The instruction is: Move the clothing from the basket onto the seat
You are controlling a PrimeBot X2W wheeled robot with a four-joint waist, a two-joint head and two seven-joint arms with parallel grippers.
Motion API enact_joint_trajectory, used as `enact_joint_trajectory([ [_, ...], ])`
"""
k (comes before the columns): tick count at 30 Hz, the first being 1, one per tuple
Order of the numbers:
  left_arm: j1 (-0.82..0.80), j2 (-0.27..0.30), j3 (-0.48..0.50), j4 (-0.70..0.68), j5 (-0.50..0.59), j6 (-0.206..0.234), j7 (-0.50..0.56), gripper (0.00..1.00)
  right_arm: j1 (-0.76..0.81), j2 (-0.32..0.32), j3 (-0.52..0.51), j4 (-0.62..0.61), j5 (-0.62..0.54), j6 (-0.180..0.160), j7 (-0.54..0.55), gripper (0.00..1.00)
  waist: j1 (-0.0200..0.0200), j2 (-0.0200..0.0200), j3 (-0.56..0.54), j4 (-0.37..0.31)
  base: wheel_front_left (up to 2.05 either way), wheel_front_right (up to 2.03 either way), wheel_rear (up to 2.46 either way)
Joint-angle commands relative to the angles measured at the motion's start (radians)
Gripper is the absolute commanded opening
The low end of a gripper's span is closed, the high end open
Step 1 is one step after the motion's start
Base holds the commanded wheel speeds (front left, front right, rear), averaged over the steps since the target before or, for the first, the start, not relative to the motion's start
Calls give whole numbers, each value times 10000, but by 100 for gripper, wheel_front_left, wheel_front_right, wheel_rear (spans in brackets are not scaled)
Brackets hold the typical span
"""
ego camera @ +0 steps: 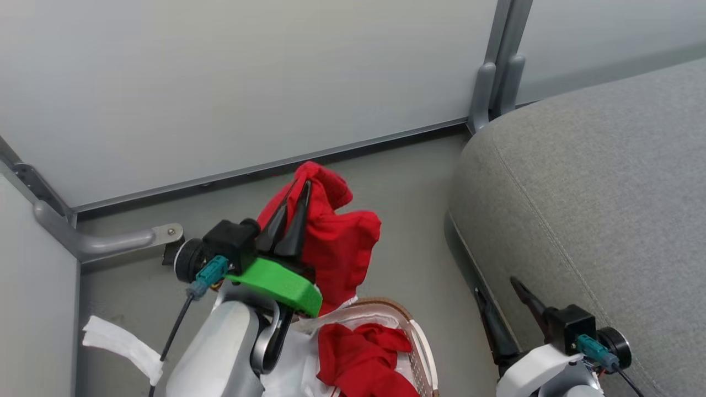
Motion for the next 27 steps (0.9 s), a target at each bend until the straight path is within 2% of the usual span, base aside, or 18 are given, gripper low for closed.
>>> enact_joint_trajectory([
  [1,-181,19,-25,-209,-111,-17,-2,0,174,-34,110,40,-54,-7,-48,100,1,0,-88,70,0,0,0],
  [6,-407,20,-212,-908,-12,61,-2,0,189,-34,650,152,-131,-7,-48,100,1,0,-116,151,0,0,0],
  [9,-458,19,-388,-1154,-98,77,-2,0,50,-90,1450,215,-84,-7,-48,100,1,0,-119,221,0,0,0],
  [15,-547,25,-829,-1116,-22,114,-4,0,-743,-734,3111,189,236,-8,-49,100,1,0,-63,401,0,0,0],
  [21,-626,21,-1167,-1052,-129,98,-2,0,-1736,-1030,3803,263,654,-8,-49,100,1,0,42,691,0,0,0],
  [27,-735,21,-1619,-1036,-307,78,-4,0,-2683,-1059,4231,613,967,-8,-48,100,1,0,150,1041,0,0,0],
])
